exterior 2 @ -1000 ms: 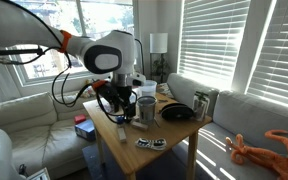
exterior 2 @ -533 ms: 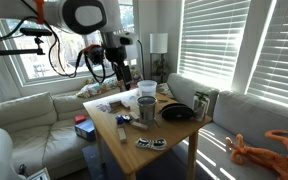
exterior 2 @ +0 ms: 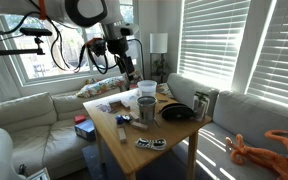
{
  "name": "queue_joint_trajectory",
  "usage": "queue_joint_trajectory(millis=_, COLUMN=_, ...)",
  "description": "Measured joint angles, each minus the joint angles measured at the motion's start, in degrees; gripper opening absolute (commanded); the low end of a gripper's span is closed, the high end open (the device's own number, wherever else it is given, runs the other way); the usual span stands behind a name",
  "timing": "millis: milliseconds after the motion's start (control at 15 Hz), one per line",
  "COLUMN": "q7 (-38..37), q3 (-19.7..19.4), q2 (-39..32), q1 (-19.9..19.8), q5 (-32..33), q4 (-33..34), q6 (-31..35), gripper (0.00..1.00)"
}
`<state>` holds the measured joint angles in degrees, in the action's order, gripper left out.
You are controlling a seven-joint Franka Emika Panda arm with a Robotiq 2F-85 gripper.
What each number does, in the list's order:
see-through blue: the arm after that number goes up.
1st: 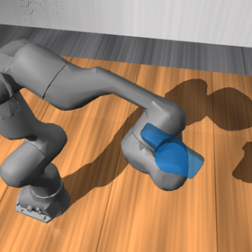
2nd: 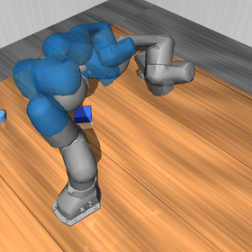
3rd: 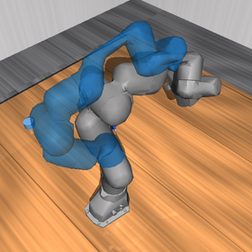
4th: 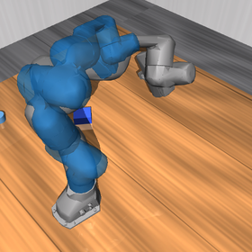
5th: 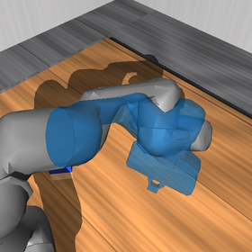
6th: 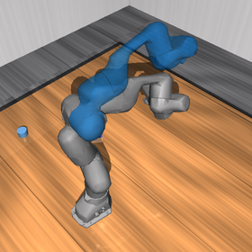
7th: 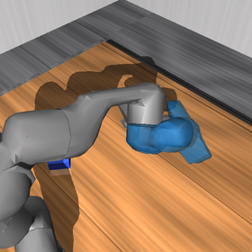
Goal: Pour the contents in the plastic cup into the silver cup
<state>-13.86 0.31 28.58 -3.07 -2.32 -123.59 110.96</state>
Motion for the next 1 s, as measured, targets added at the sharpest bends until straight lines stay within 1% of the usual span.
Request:
queue_joint_trajectory(millis=267, q7=0.00, q3=-0.01, q2=-0.02, q1=0.00, q5=0.00, q4=-0.02, q6=0.00, gripper=1.00)
queue_joint_trajectory(millis=467, q7=-0.41, q3=0.52, q2=-1.61, q1=0.19, q5=-0.40, q4=0.74, q6=4.84, gripper=1.00)
queue_joint_trajectory(millis=733, q7=-1.49, q3=3.07, q2=-9.60, q1=1.38, q5=-0.40, q4=6.22, q6=11.89, gripper=1.00)
queue_joint_trajectory(millis=1000, q7=-1.44, q3=4.41, q2=-20.18, q1=3.95, q5=-0.74, q4=15.08, q6=12.63, gripper=1.00)
